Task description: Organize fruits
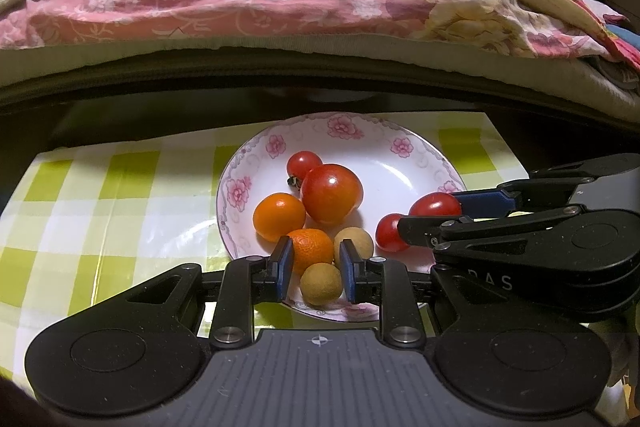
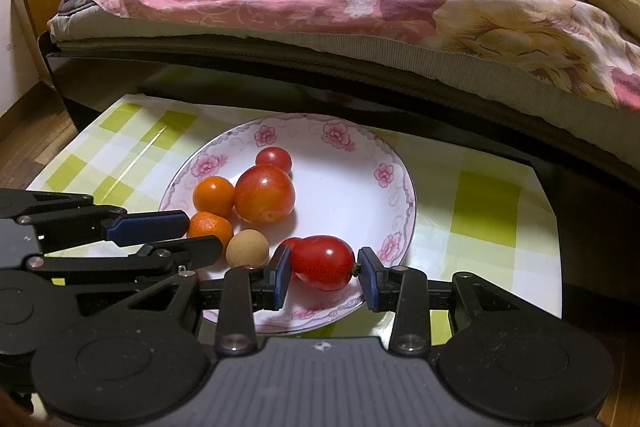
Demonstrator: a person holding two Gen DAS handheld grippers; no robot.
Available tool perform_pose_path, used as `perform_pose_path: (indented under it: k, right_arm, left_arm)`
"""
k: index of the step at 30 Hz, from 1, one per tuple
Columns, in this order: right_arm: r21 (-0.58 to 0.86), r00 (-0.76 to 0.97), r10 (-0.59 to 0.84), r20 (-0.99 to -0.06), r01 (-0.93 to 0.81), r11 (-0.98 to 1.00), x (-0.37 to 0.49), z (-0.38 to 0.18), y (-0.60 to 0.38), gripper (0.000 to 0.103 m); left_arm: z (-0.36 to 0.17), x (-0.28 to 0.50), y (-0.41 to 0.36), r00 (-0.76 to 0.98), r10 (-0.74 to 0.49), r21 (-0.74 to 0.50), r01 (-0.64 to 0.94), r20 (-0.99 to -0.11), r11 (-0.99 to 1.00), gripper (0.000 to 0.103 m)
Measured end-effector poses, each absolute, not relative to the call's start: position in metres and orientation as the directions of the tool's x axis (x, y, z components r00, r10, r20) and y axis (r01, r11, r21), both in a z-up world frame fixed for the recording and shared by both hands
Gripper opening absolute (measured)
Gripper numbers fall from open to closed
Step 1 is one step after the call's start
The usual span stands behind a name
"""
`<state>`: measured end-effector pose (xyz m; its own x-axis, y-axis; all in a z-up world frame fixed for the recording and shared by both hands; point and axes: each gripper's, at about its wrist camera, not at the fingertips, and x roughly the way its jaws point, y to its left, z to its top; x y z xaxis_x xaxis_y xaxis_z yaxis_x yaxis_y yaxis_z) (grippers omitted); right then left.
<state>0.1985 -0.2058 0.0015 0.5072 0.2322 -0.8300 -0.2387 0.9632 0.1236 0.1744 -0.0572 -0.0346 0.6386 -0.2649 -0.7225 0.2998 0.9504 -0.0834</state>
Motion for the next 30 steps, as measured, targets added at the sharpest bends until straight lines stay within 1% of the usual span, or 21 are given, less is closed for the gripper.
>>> perform_pose_path:
  k: [30]
  right_arm:
    - [0.139,0.532,0.244,-0.811,-0.231,0.963,0.222,-0.003,-0.204,0.04]
  left_arm:
    - [-0.037,0.191,-0.054,0.641,-0.27,-0.115,0.273,-0.719,0.955,0.031]
